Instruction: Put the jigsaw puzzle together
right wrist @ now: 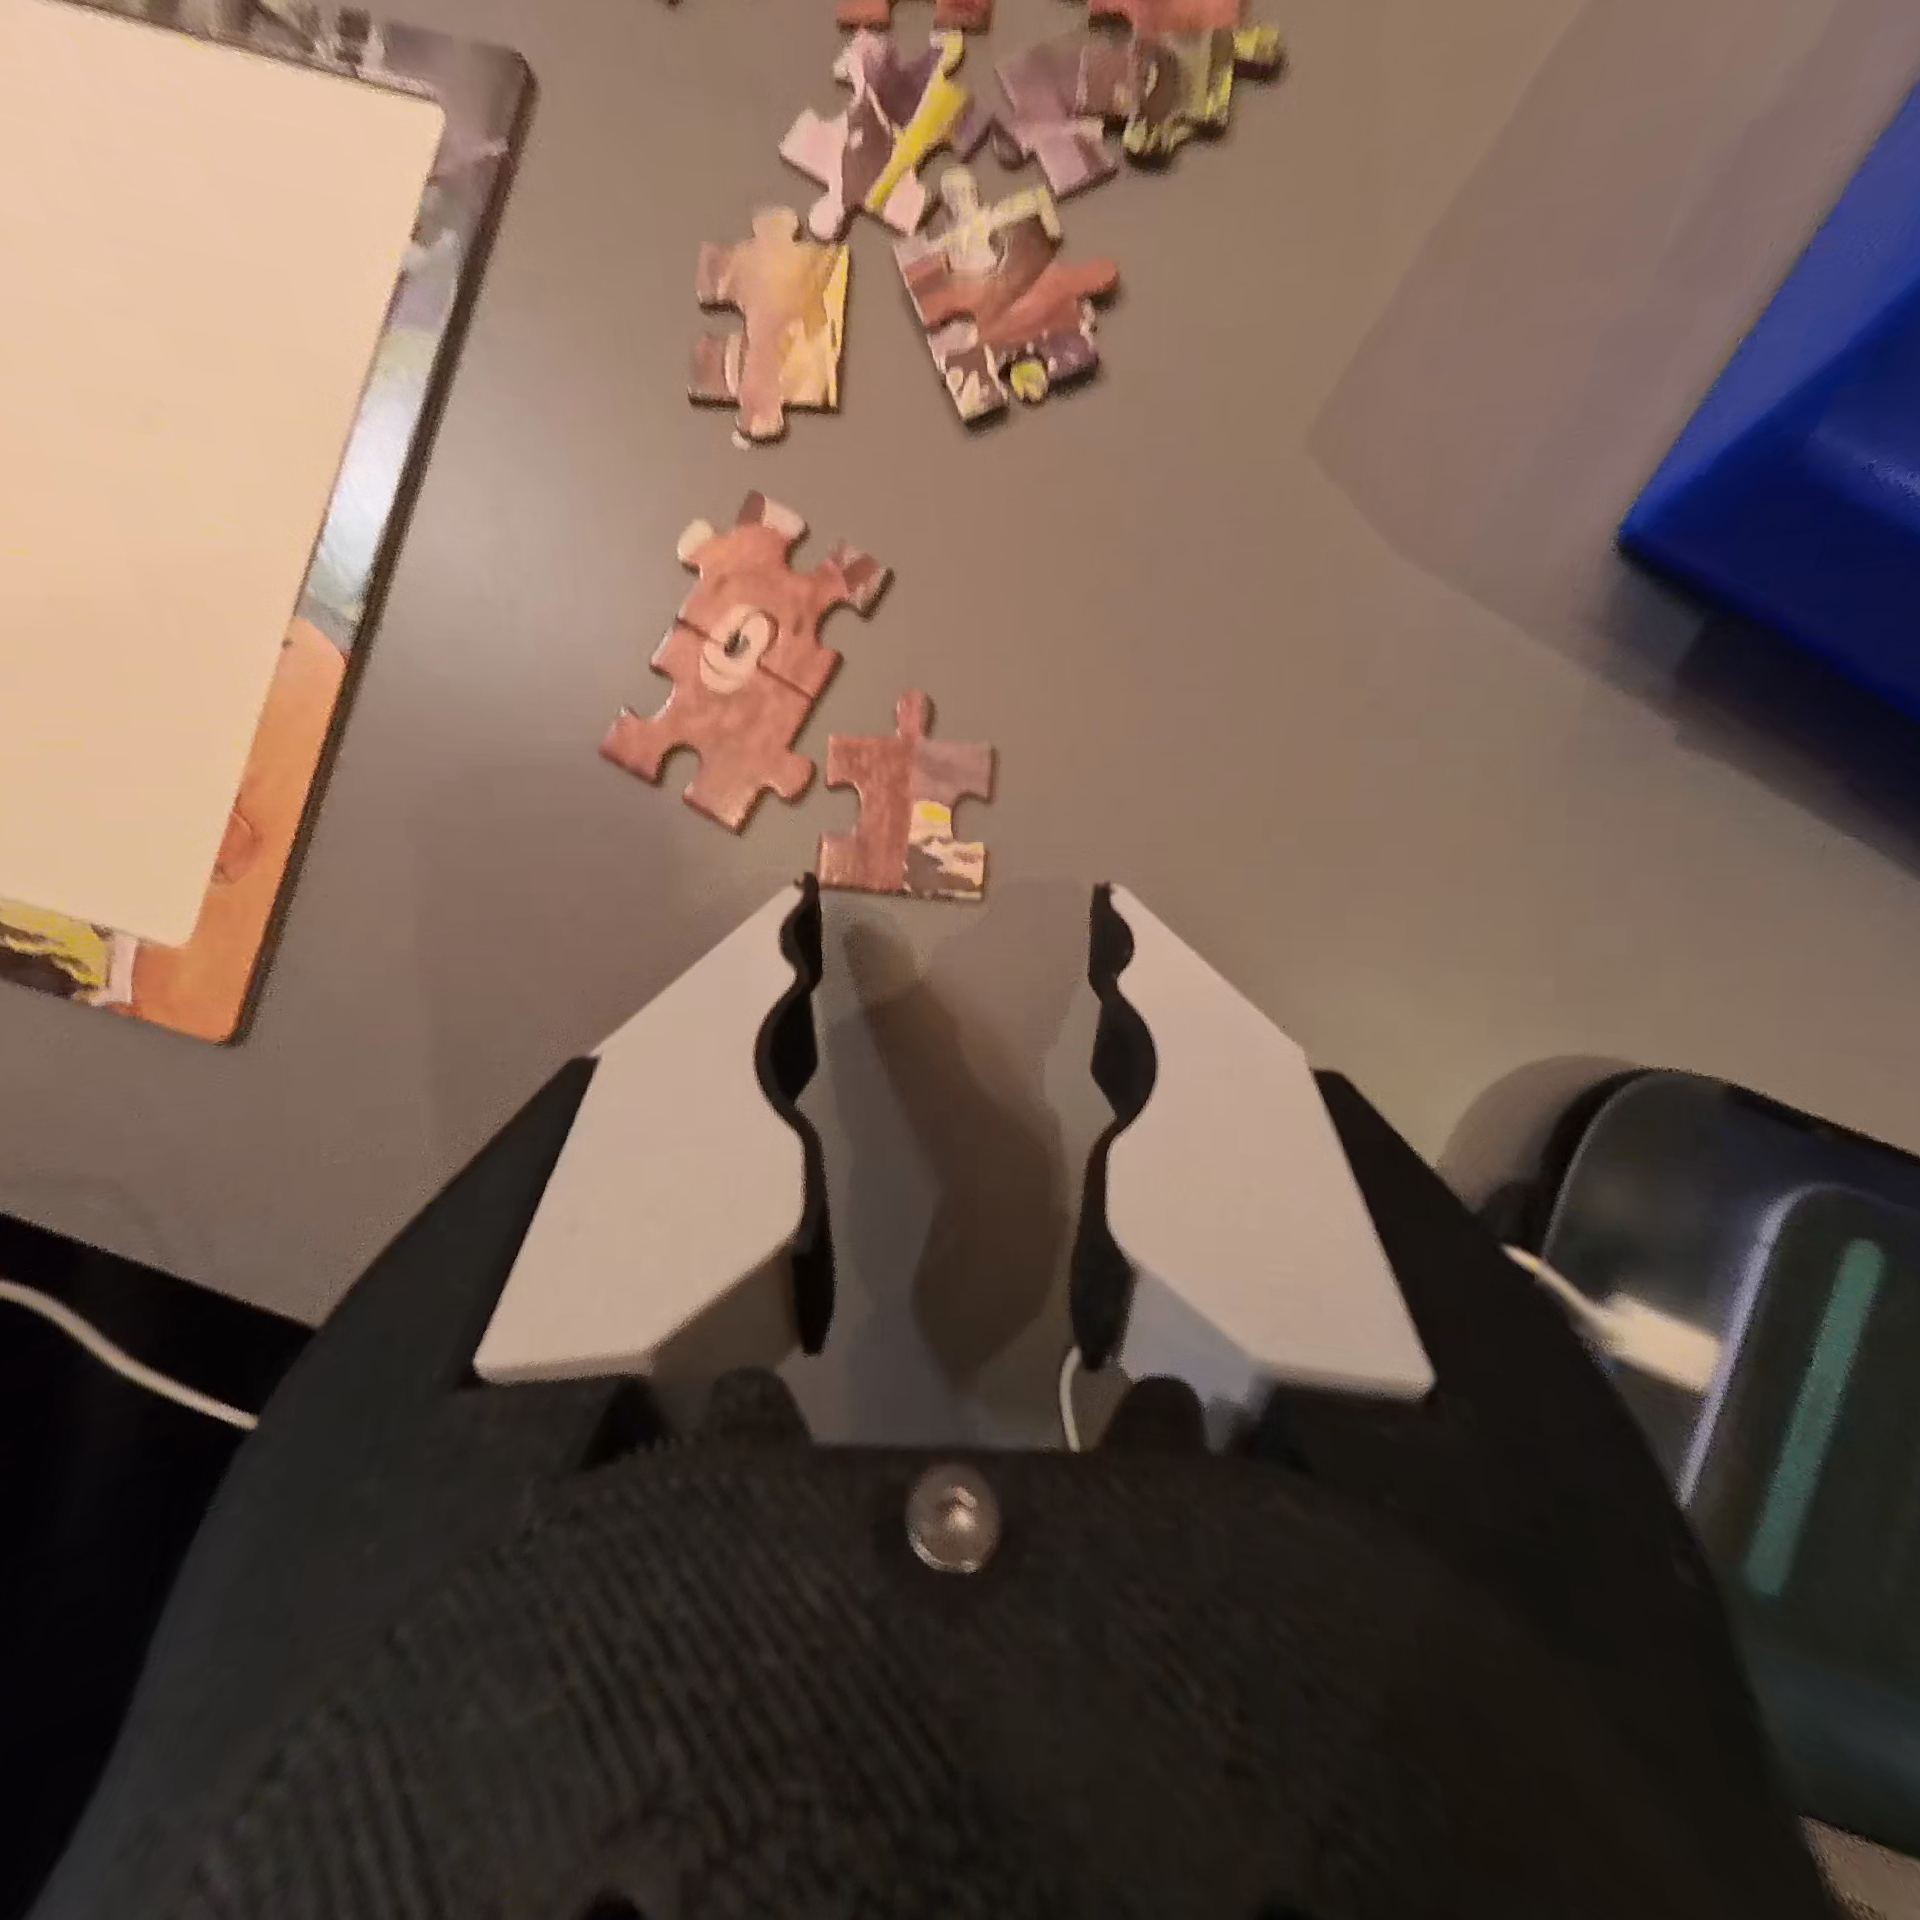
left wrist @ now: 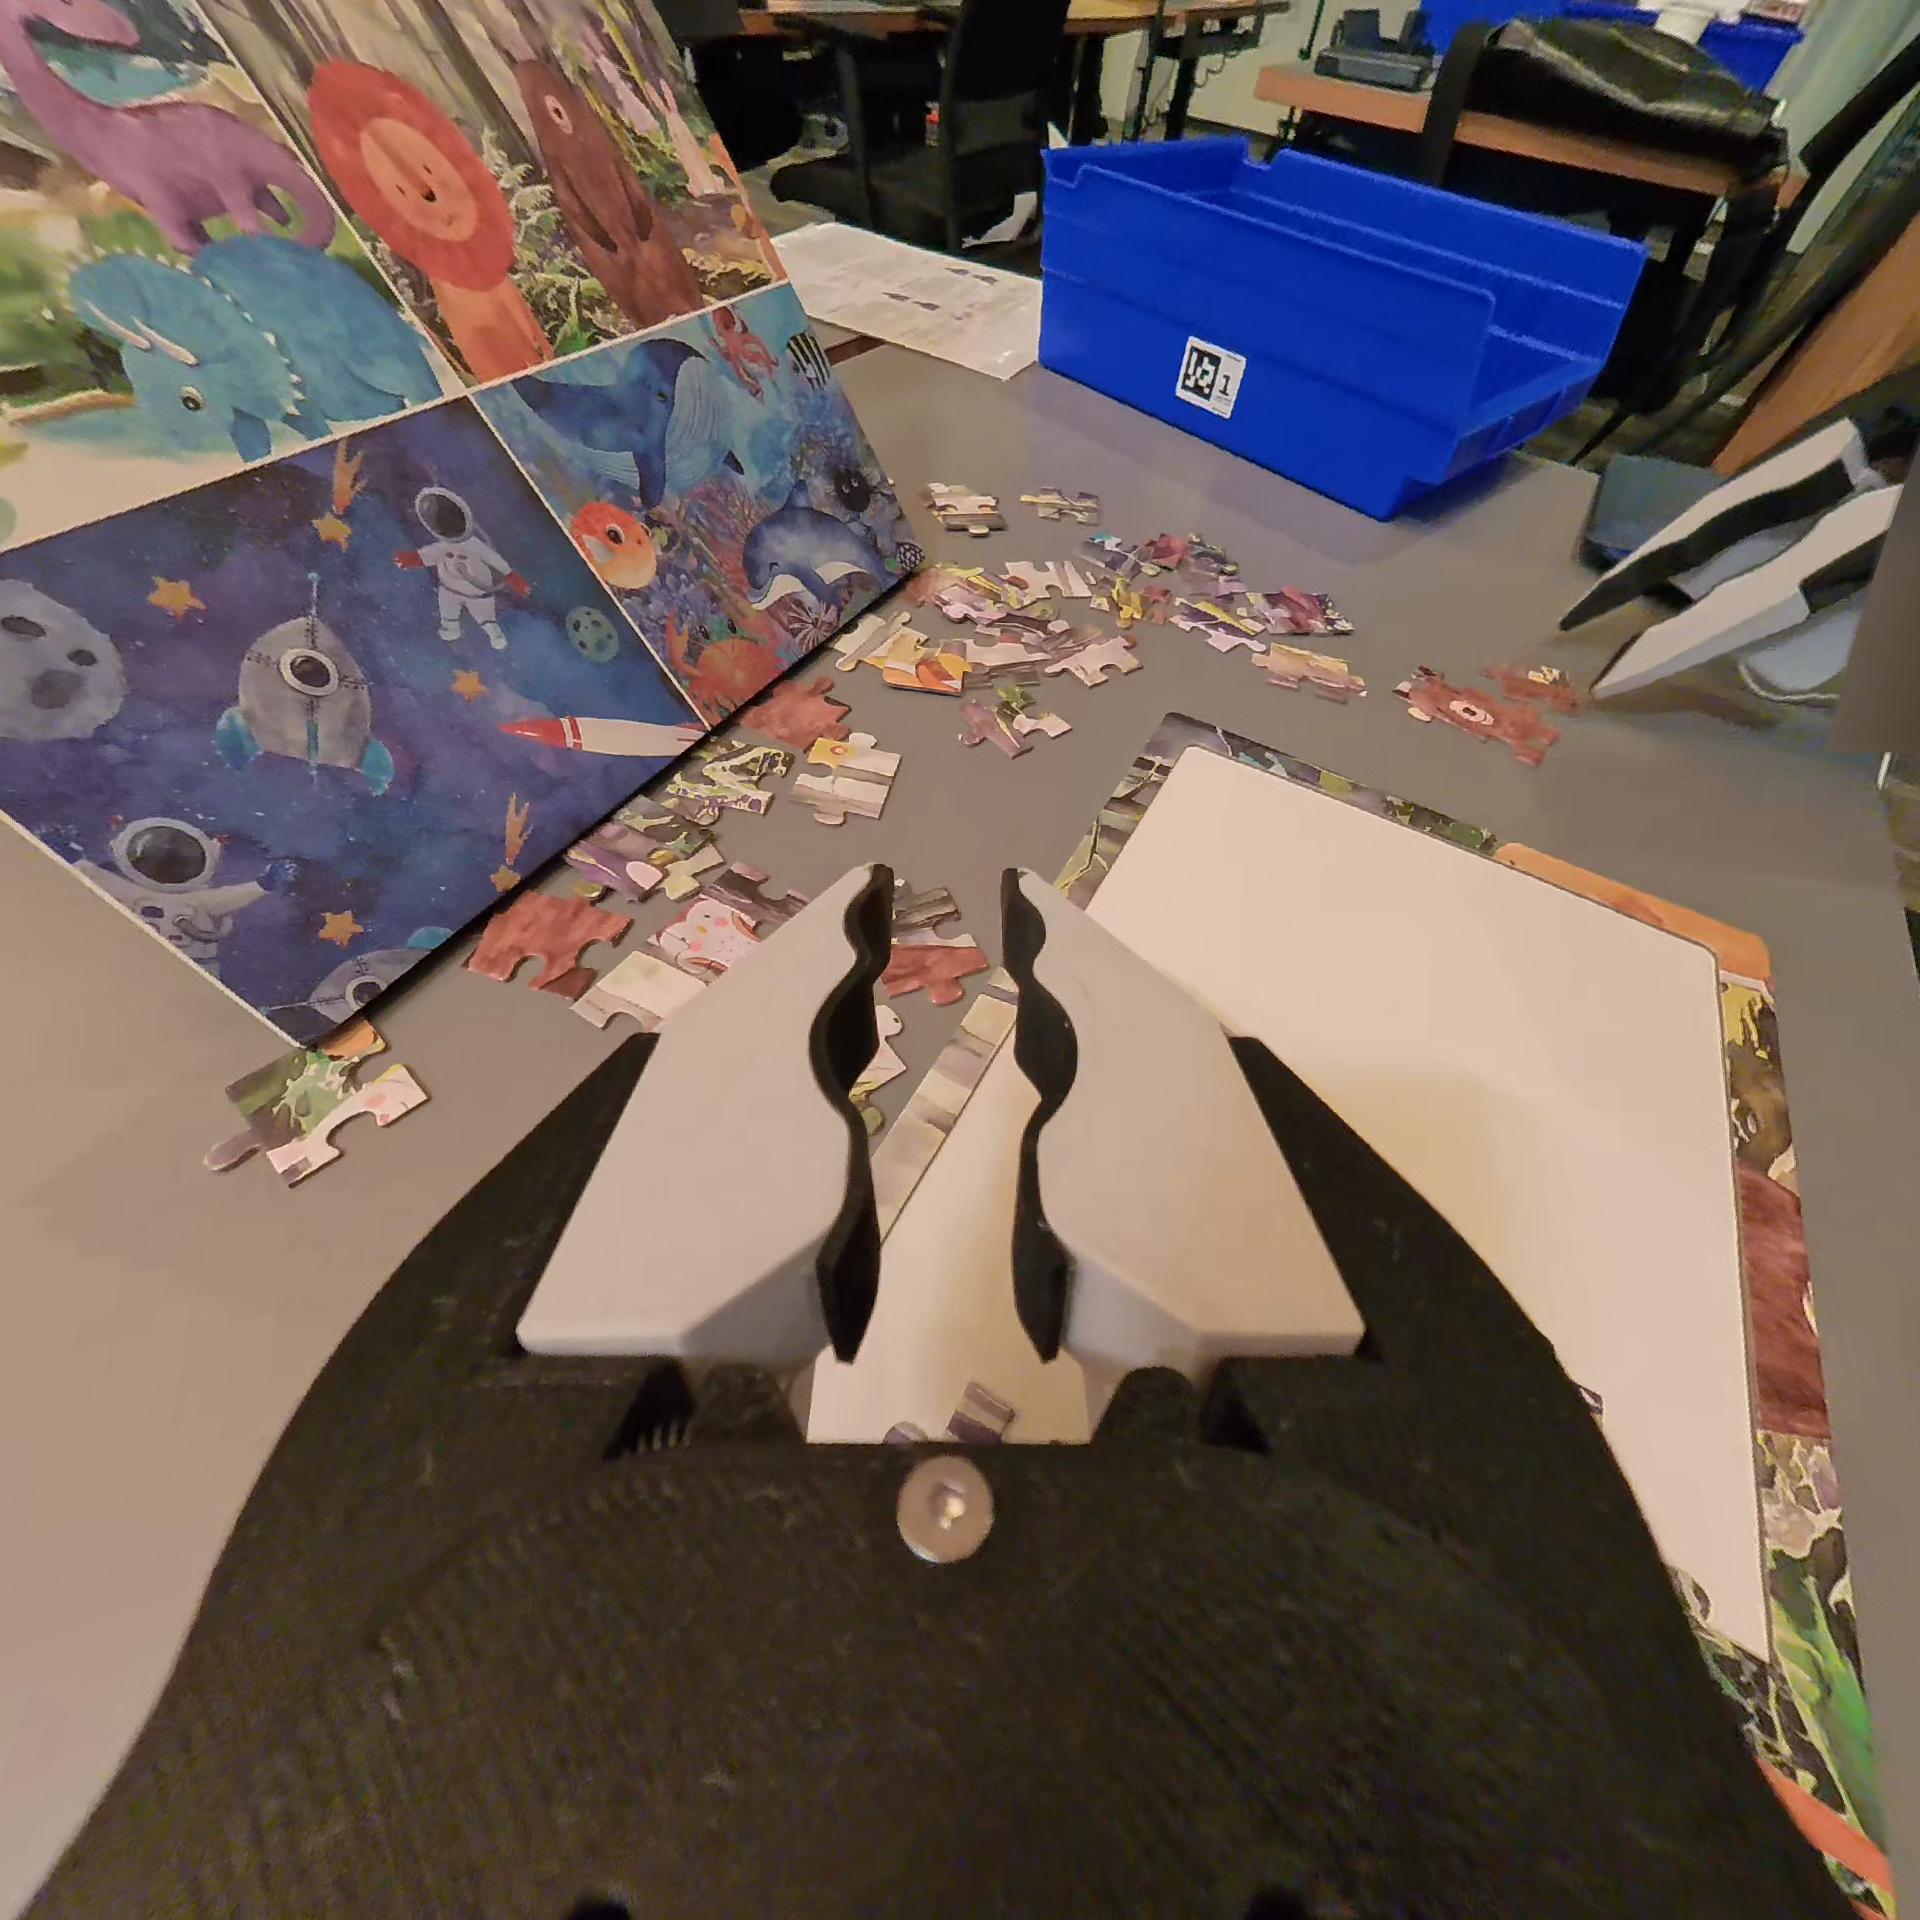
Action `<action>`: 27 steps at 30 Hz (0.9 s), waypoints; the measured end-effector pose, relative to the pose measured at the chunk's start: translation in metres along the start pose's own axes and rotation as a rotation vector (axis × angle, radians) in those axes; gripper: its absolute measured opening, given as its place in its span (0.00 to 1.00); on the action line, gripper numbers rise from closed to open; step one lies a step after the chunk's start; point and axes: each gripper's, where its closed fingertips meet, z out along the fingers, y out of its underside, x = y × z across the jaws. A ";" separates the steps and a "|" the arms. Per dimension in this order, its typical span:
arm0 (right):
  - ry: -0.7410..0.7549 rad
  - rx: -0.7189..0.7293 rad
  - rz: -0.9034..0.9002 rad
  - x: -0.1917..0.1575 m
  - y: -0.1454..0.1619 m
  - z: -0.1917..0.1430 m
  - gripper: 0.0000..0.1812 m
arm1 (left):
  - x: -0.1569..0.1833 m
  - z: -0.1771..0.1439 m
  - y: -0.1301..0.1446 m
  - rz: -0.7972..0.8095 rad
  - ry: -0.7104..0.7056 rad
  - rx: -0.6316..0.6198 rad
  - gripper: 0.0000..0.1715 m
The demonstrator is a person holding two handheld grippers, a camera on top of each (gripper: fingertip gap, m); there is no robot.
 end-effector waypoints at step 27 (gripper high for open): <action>-0.295 -0.053 -0.560 -0.025 -0.023 0.006 0.29 | -0.001 0.002 0.003 0.011 -0.008 -0.010 0.11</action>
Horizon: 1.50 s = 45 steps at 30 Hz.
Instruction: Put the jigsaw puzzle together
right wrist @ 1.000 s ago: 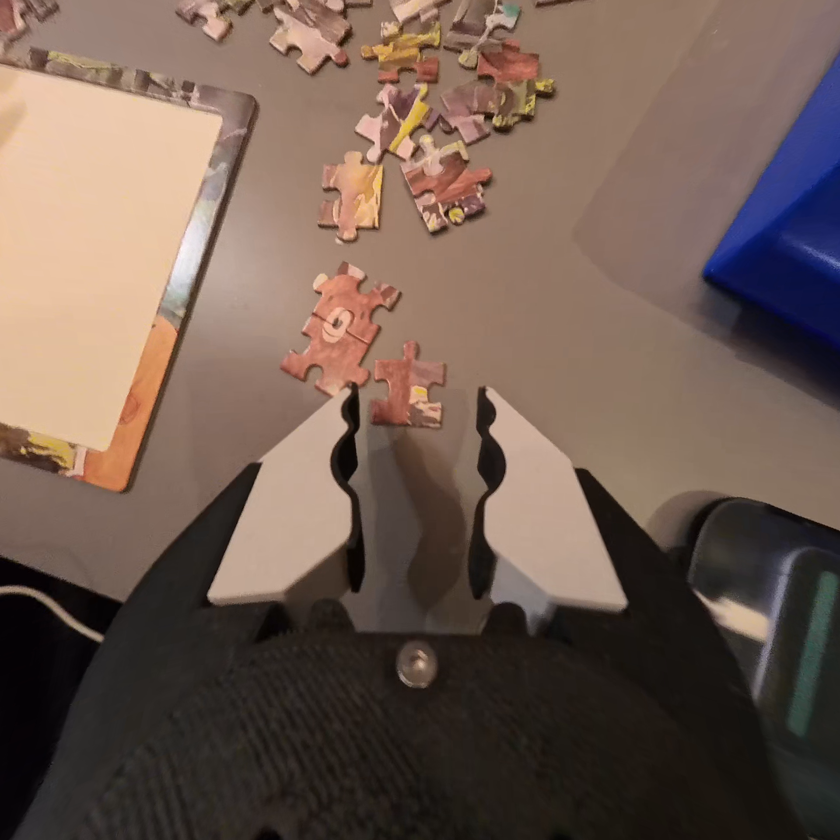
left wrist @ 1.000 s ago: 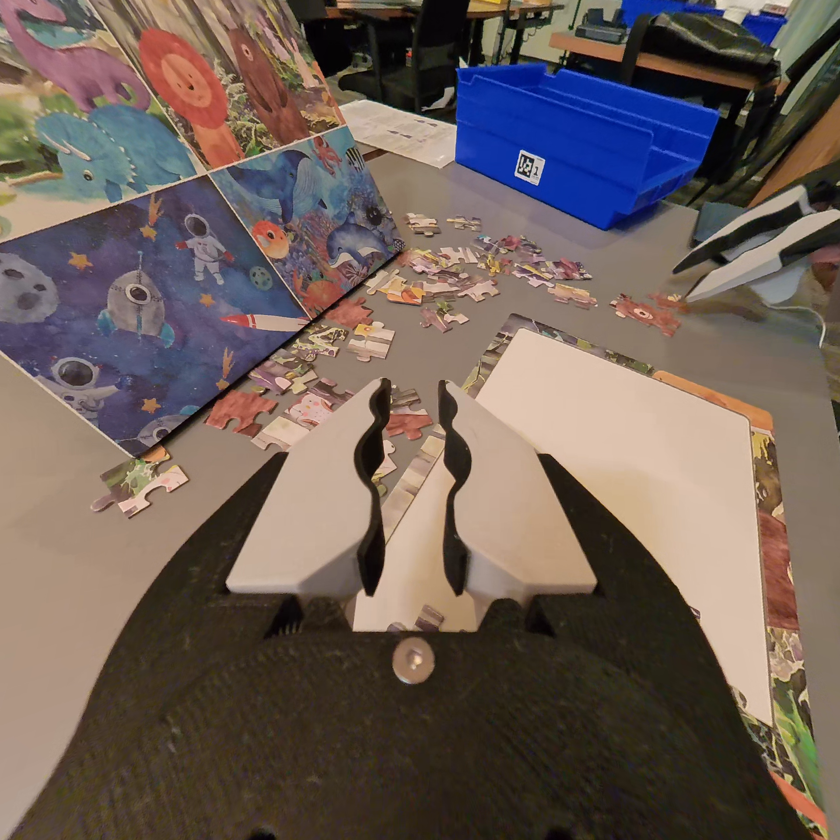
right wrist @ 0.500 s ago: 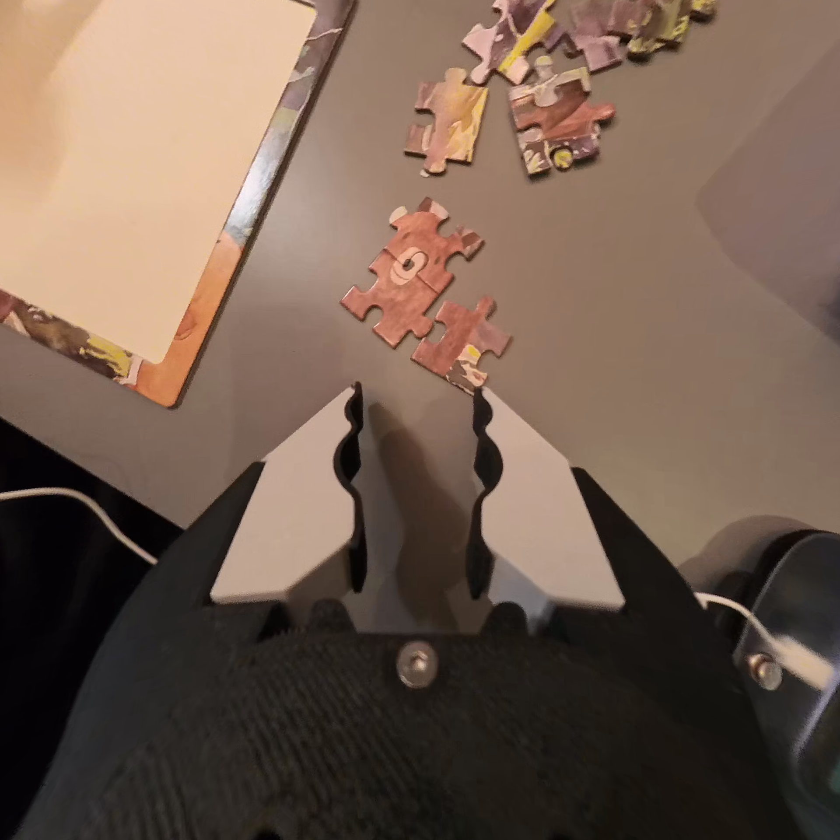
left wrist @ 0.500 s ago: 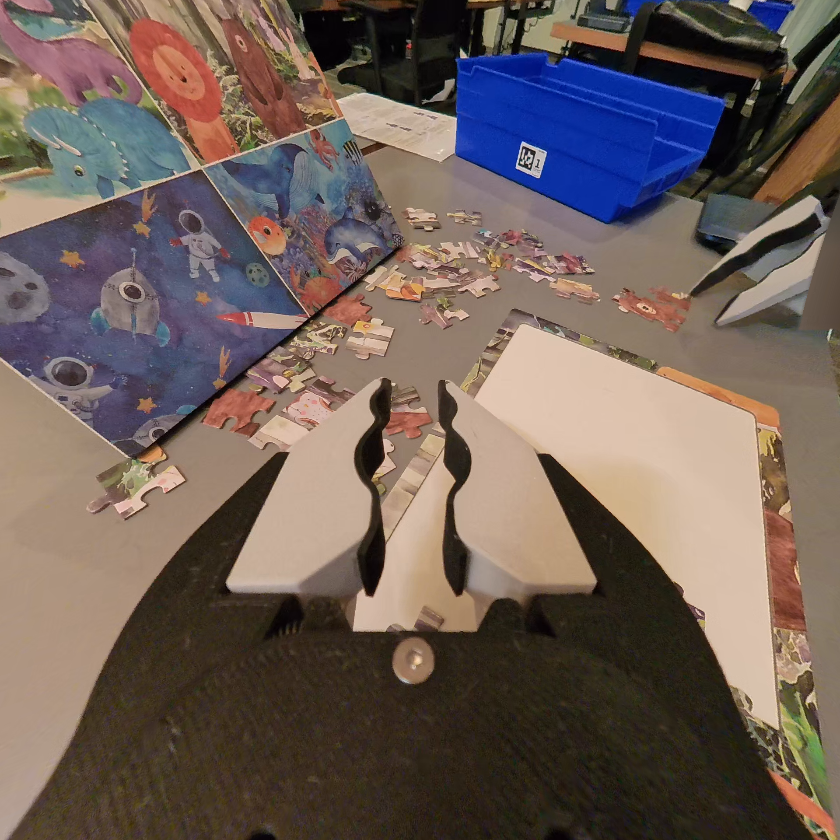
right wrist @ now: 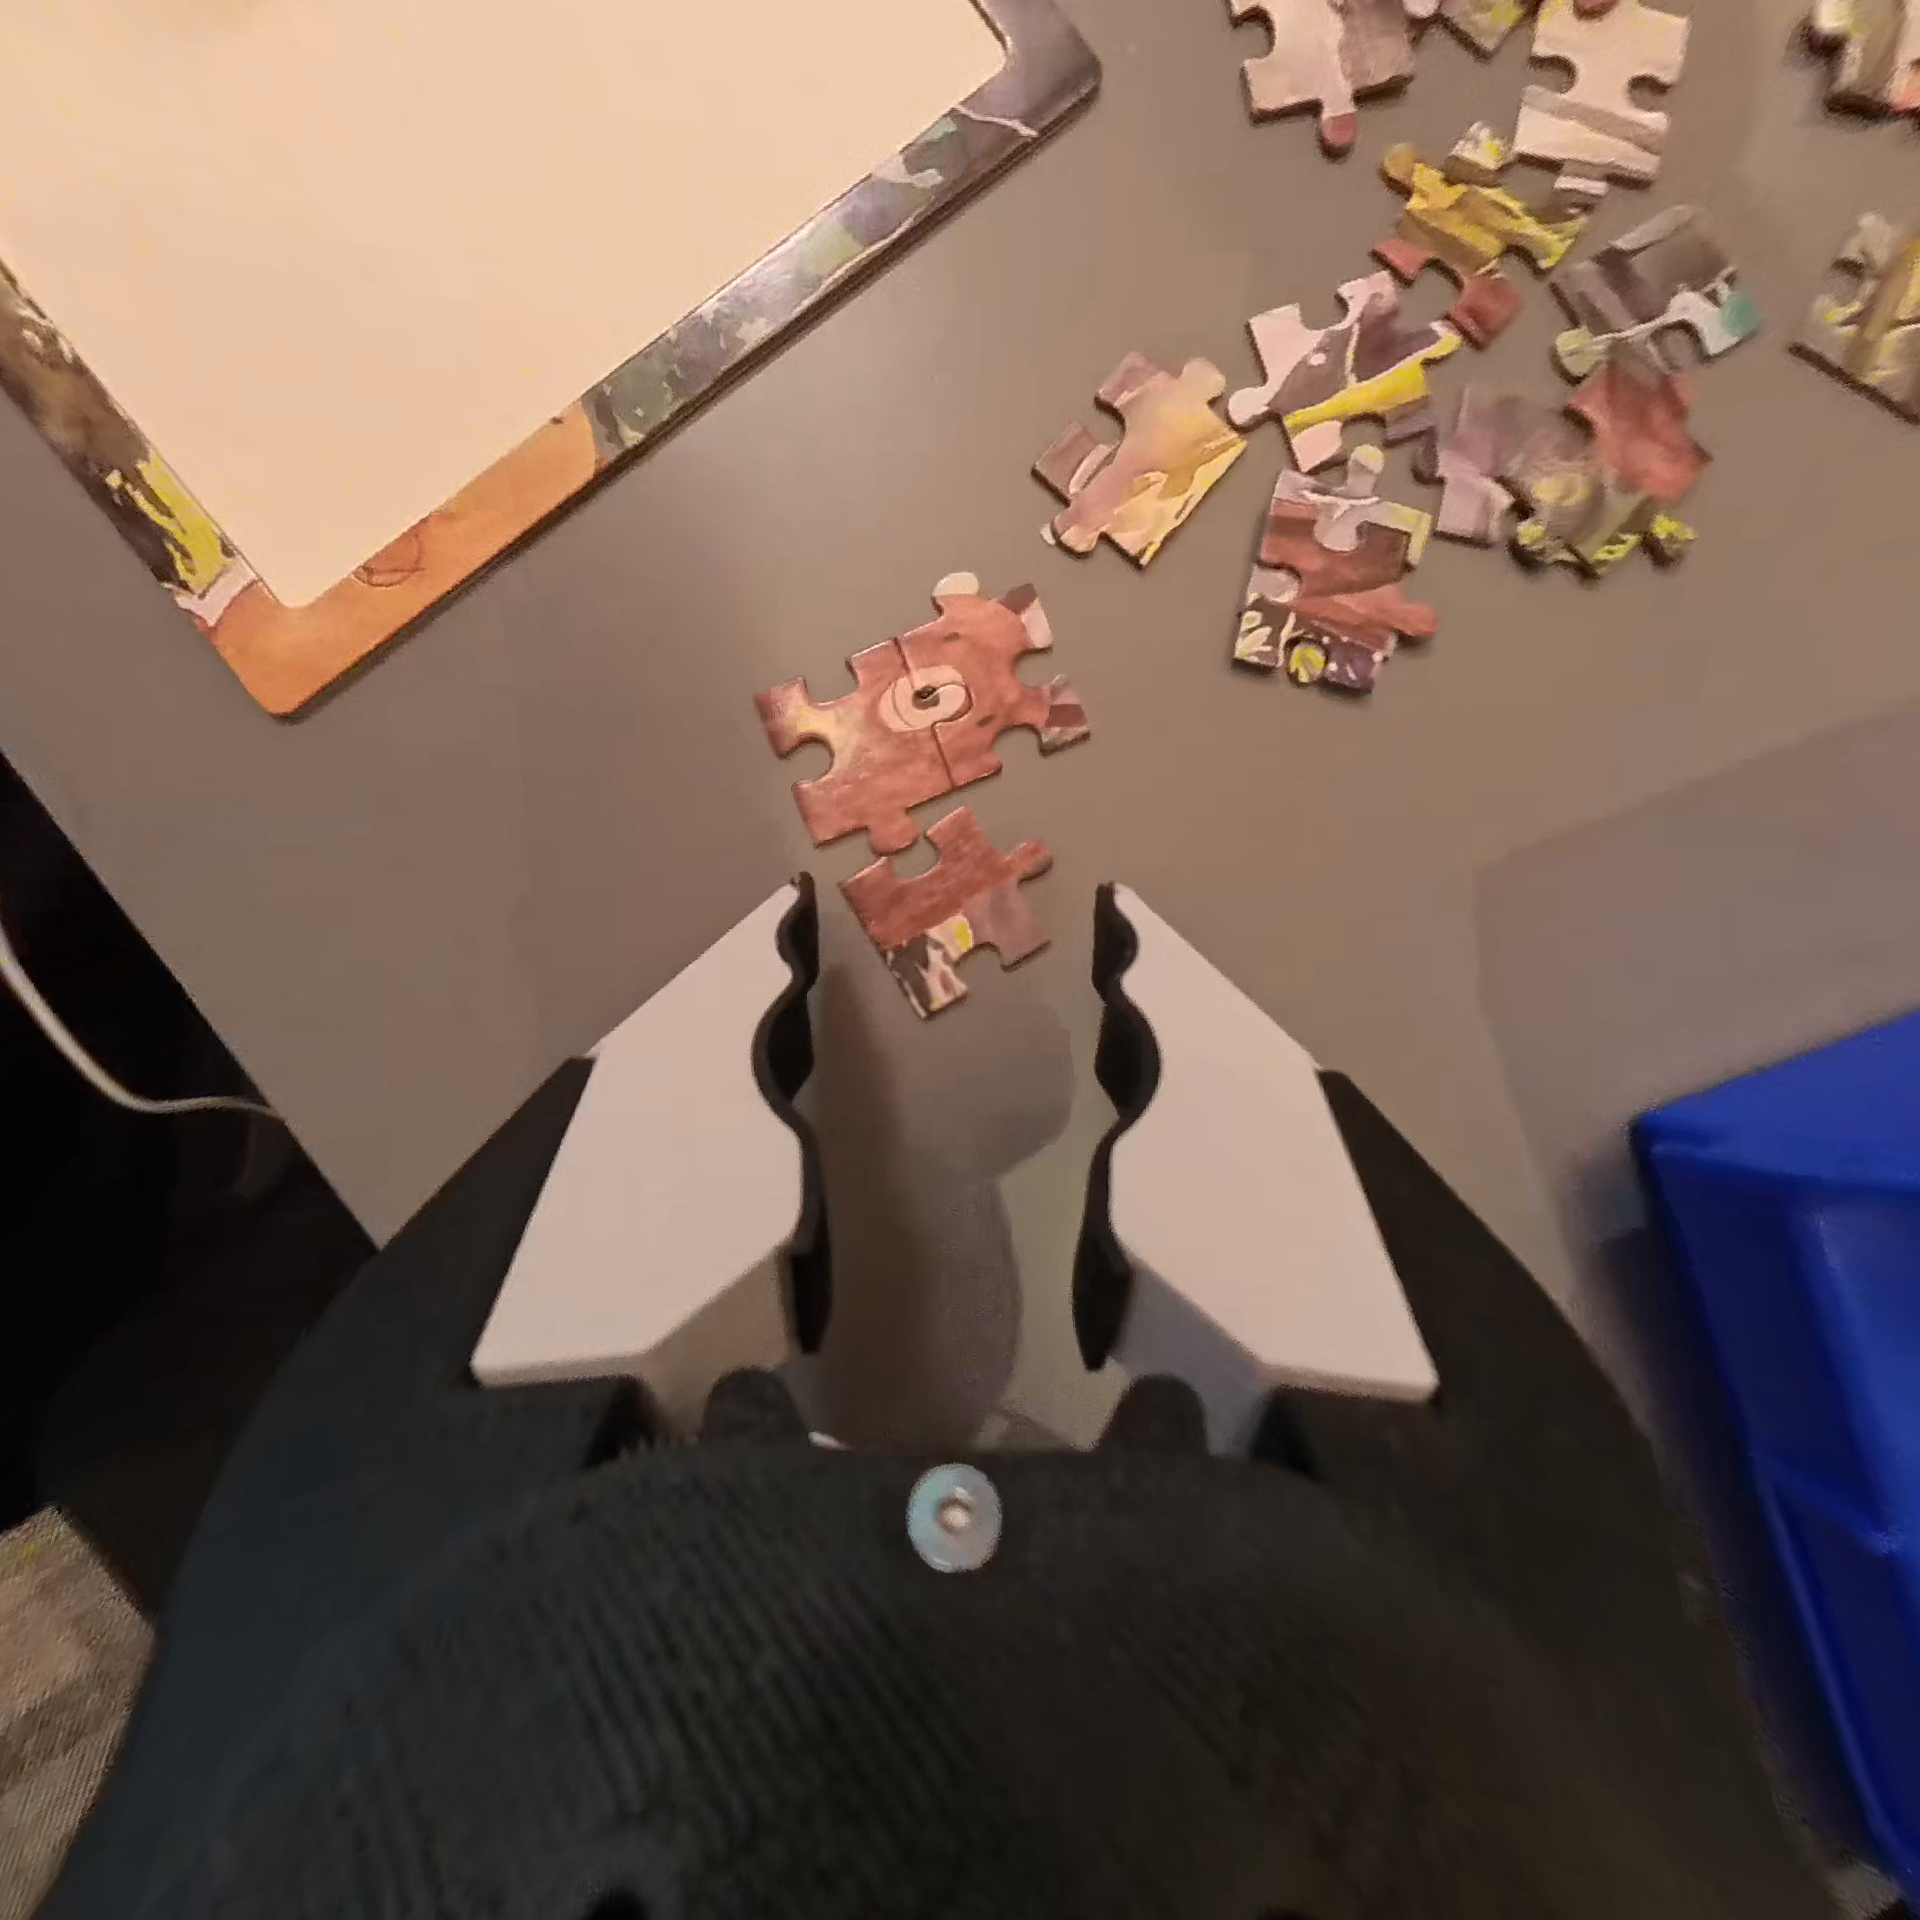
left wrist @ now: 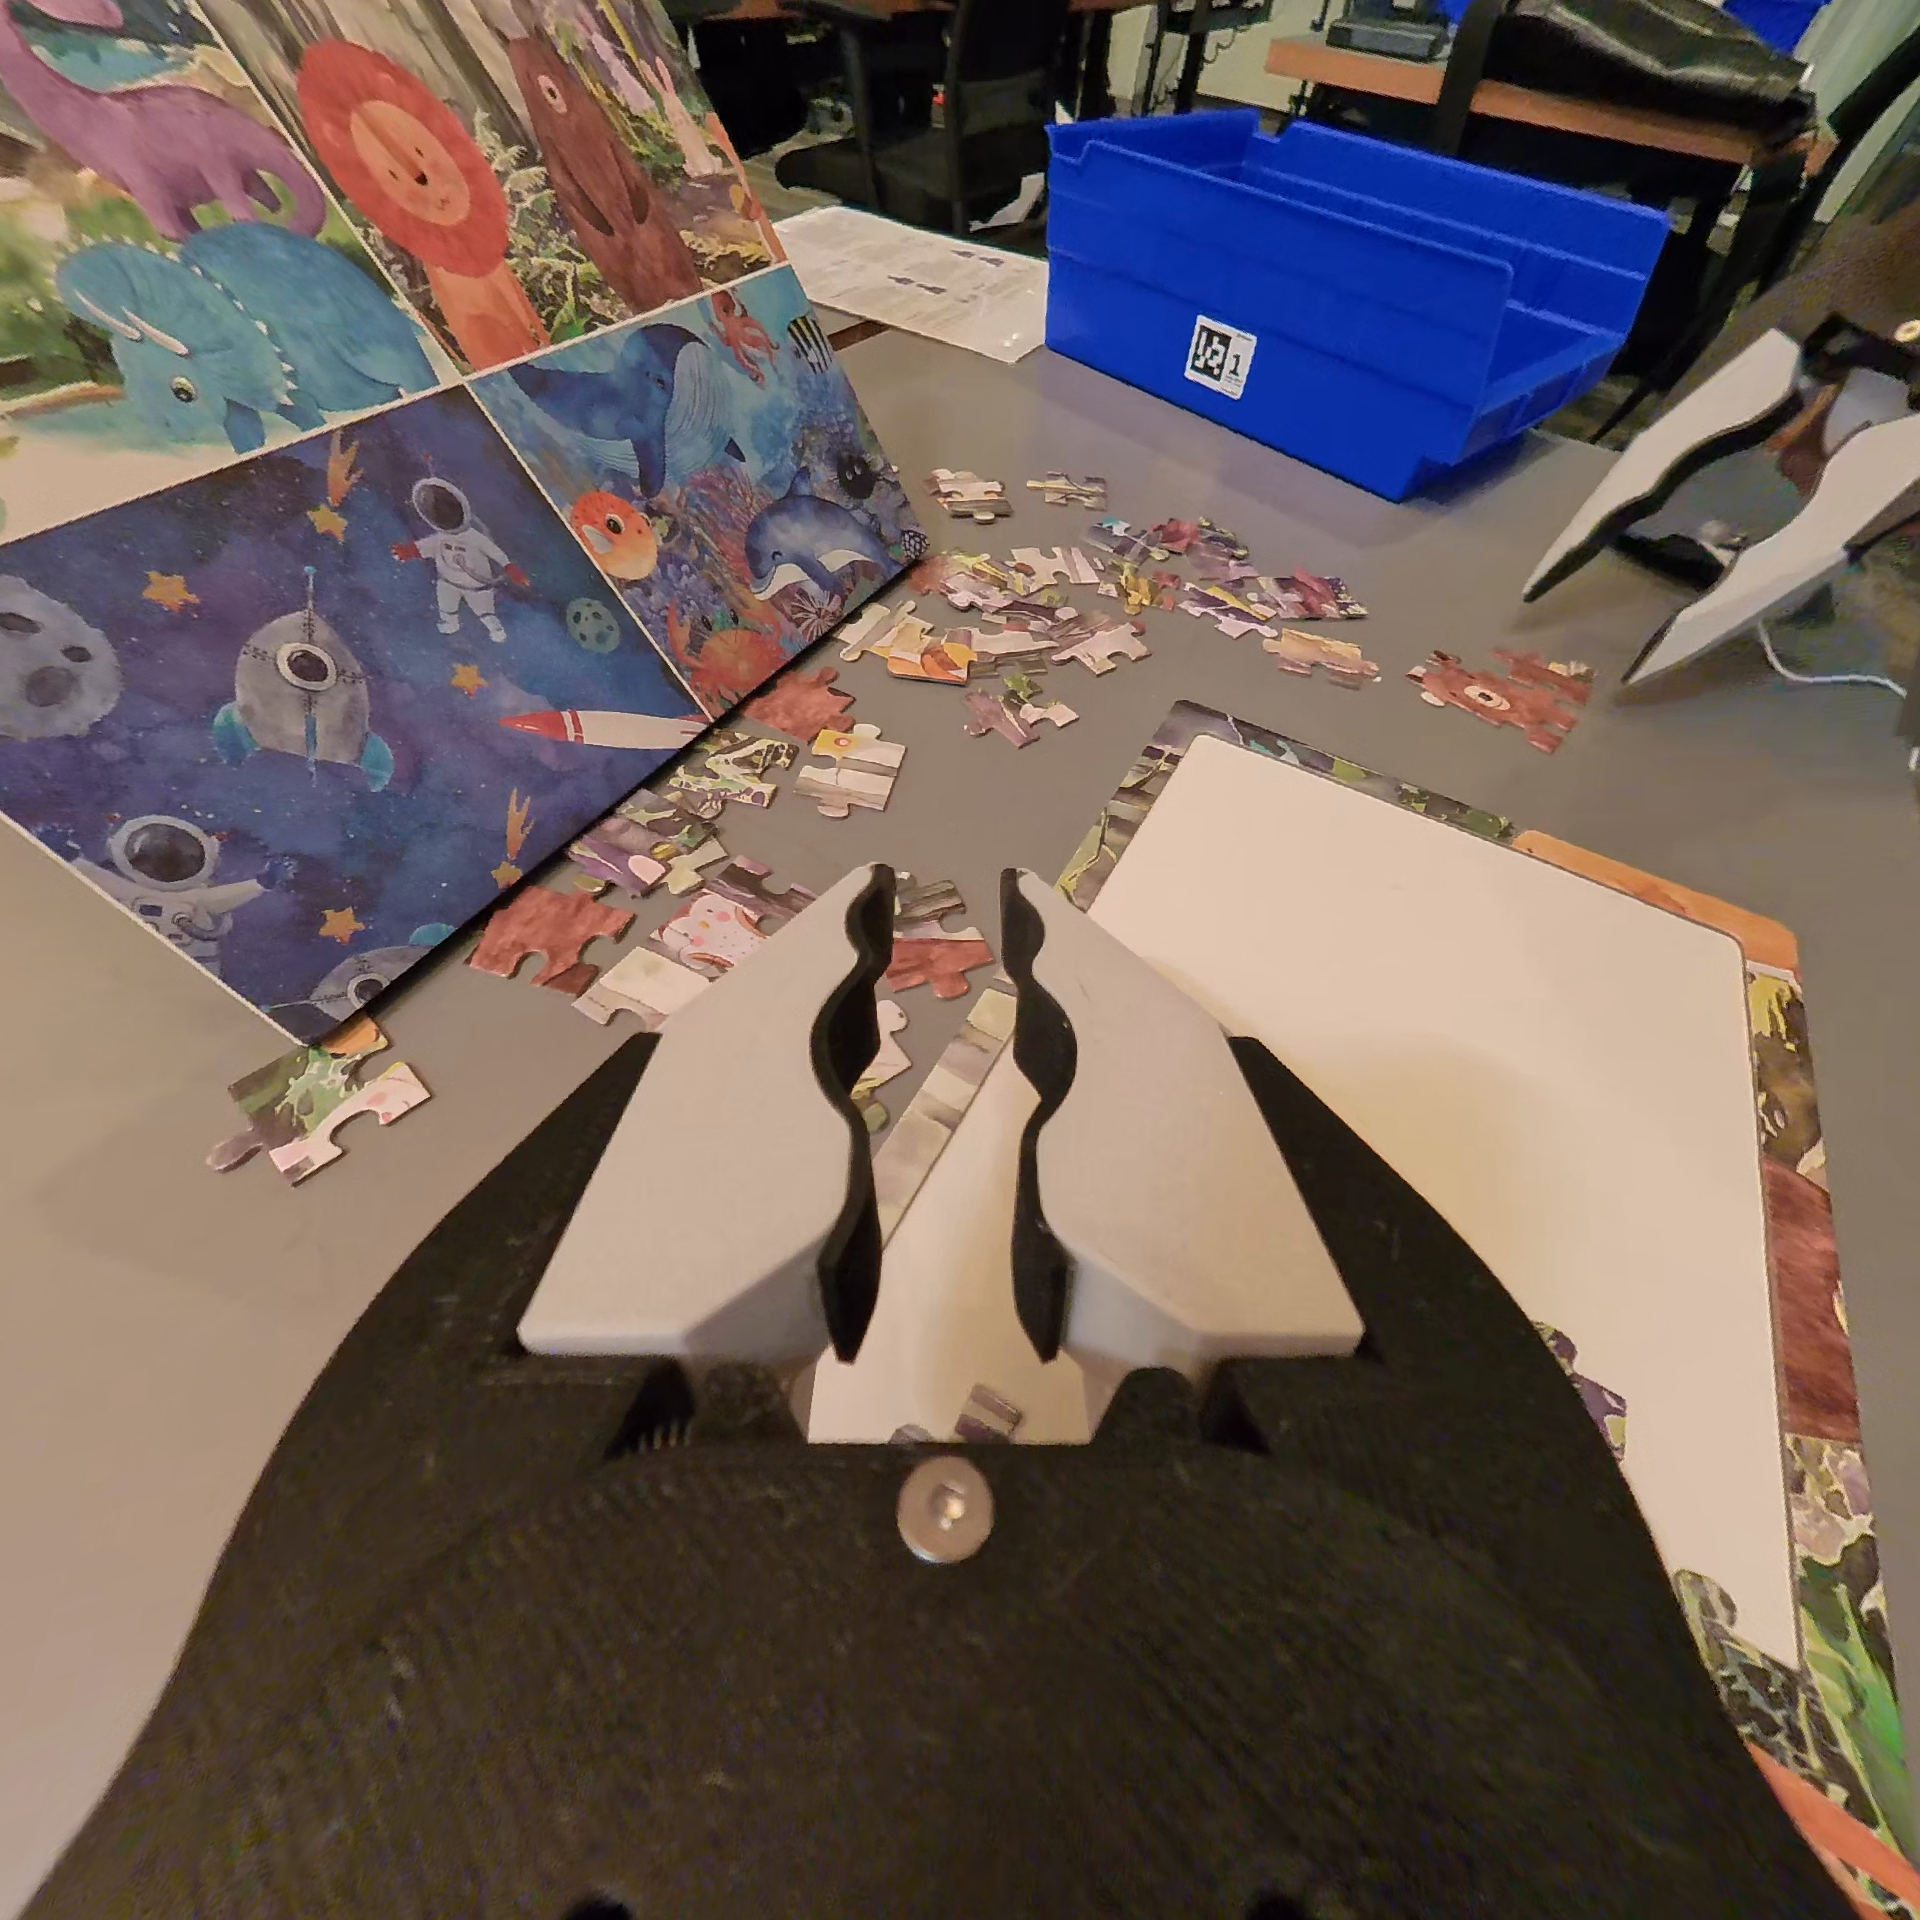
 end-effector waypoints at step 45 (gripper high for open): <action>0.061 0.025 0.156 0.038 0.010 0.011 0.29 | -0.003 0.002 0.005 0.006 -0.004 -0.017 0.11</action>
